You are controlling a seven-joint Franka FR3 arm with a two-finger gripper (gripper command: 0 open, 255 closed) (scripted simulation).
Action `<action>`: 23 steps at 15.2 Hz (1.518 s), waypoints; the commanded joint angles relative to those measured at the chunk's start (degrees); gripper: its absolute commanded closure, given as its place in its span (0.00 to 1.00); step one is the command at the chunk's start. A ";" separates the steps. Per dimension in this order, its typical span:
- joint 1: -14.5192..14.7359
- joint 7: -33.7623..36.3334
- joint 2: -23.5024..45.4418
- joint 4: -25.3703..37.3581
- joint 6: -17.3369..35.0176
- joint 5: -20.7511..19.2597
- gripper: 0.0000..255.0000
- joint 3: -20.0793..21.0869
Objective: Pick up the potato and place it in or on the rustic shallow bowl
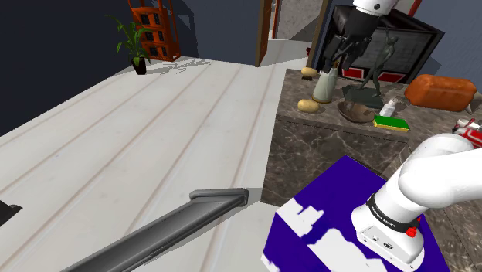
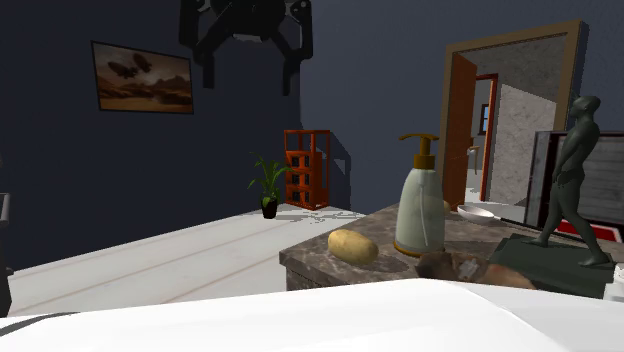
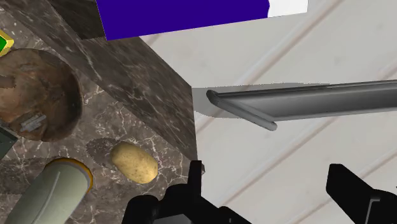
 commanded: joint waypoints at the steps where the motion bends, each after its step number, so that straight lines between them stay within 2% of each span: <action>1: 0.00 0.00 0.00 0.00 0.00 0.00 0.00 0.00; 8: 0.54 -14.03 4.33 -6.63 10.47 -4.86 0.00 -7.33; 15: 1.75 -28.12 13.85 -8.66 22.00 -8.22 0.00 -15.22; 19: 3.18 -36.63 21.39 -7.68 28.62 -8.36 0.00 -19.85; 23: 5.22 -46.08 30.24 -5.19 34.80 -6.17 0.00 -24.37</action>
